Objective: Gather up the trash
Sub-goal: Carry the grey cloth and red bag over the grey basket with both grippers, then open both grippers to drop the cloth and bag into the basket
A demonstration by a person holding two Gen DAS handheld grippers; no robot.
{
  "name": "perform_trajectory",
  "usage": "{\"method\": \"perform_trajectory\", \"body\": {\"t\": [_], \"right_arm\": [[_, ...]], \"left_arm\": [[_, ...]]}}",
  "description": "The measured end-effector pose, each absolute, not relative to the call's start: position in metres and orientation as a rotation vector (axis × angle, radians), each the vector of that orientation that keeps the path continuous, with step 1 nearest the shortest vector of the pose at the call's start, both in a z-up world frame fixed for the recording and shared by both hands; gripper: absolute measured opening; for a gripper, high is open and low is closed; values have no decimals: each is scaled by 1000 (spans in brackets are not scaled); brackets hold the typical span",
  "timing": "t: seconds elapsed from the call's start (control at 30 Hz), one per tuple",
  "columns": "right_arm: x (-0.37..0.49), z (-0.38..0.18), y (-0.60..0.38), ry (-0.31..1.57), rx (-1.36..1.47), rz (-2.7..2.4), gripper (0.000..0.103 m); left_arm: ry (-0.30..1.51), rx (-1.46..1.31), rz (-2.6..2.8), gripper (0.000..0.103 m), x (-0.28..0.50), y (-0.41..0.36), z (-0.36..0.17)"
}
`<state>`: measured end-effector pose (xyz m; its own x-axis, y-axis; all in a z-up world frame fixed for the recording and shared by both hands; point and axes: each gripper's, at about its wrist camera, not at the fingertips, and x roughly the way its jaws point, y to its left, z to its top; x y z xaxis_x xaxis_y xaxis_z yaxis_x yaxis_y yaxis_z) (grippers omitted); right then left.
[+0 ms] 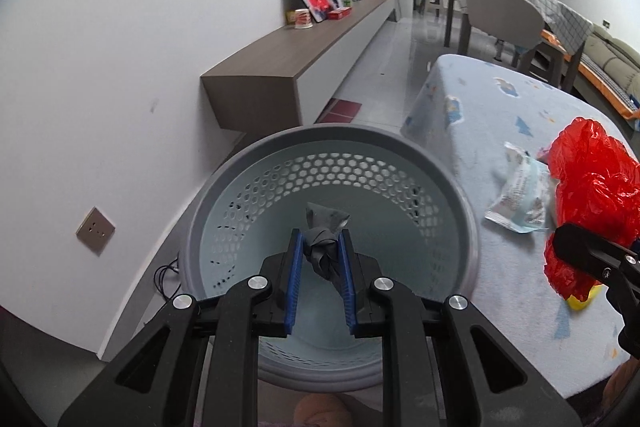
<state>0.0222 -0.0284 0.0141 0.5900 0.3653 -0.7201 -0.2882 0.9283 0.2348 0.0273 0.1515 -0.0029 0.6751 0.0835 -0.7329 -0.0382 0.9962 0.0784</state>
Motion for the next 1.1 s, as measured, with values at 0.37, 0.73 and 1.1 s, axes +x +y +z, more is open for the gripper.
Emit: {"method": "perform_trajectory", "body": {"t": [0.37,0.73,1.1], "right_arm": [[58,-6,18,923,49,489,47],[81,-9,30,941,38,515,57],[79,-3,25,912,29,483,67]], "left_arm": [[866,-27,136,18,42,190,-16],[870,-29,167,20,49,192,-16],[884,-48,185,34,50,199,-17]]}}
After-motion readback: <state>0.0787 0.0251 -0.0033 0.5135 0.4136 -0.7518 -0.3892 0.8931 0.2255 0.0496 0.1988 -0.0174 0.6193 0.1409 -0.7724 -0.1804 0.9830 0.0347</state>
